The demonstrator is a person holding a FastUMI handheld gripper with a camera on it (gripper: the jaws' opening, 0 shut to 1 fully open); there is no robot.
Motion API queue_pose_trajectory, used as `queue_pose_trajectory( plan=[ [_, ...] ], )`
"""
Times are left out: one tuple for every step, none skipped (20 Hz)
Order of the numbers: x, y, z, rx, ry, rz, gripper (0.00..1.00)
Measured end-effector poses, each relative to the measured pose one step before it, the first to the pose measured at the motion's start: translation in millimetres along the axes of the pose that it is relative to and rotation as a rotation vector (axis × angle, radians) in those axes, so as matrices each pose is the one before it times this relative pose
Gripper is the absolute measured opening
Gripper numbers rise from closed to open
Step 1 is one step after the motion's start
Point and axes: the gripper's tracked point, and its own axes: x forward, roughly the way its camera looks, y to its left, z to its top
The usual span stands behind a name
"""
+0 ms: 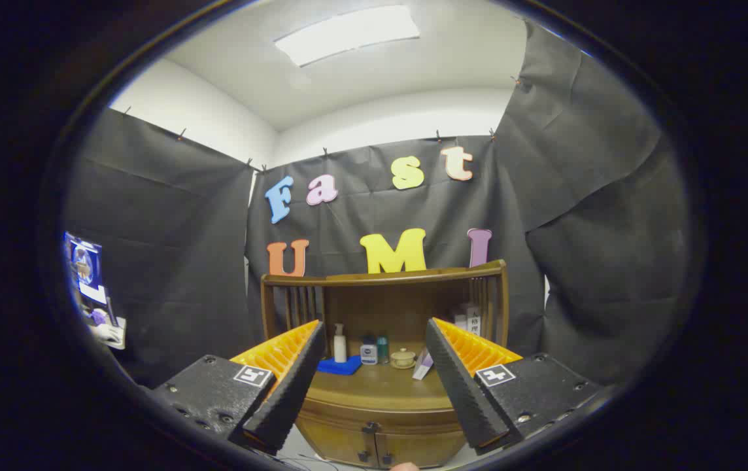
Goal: Pull open the drawer, take out the items inside it, and place them on the countertop above the cabinet.
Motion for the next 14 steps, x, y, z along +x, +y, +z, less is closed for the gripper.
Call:
queue_pose_trajectory(
  plan=[
    [-0.36, -0.53, -0.82, -0.00028, 0.00115, -0.00247, 0.98],
    [0.0, -0.54, -0.55, 0.00161, 0.00076, -0.00235, 0.98],
    [0.59, 0.5, -1.28, 0.00711, -0.00282, 0.00219, 0.98],
    [0.96, 0.76, 0.39, 0.00956, -0.00536, 0.00214, 0.98],
    [2.83, 0.9, -2.04, 0.00678, -0.00269, 0.00029, 0.98],
    [1.32, 0.01, -1.68, 0.00589, -0.00097, -0.00203, 0.98],
    [1.93, -0.61, -4.6, 0.00401, 0.00161, -0.00267, 0.98],
    [1.68, 0.16, -4.29, 0.00299, 0.00595, -0.00231, 0.98],
    [1.31, -0.16, -6.31, 0.00263, 0.00823, -0.00074, 0.98],
    [1.79, -0.16, -5.9, 0.004, 0.00525, -0.00255, 0.98],
    [2.5, -0.15, -5.61, 0.00088, 0.00217, -0.0022, 0.98],
    [3.6, -0.64, -5.71, -0.00391, -0.00053, -0.00313, 0.98],
    [6.13, -2.0, -8.12, -0.00789, 0.00218, -0.00488, 0.98],
    [5.52, -1.87, -9.24, -0.00735, 0.00465, -0.00467, 0.98]
  ],
)
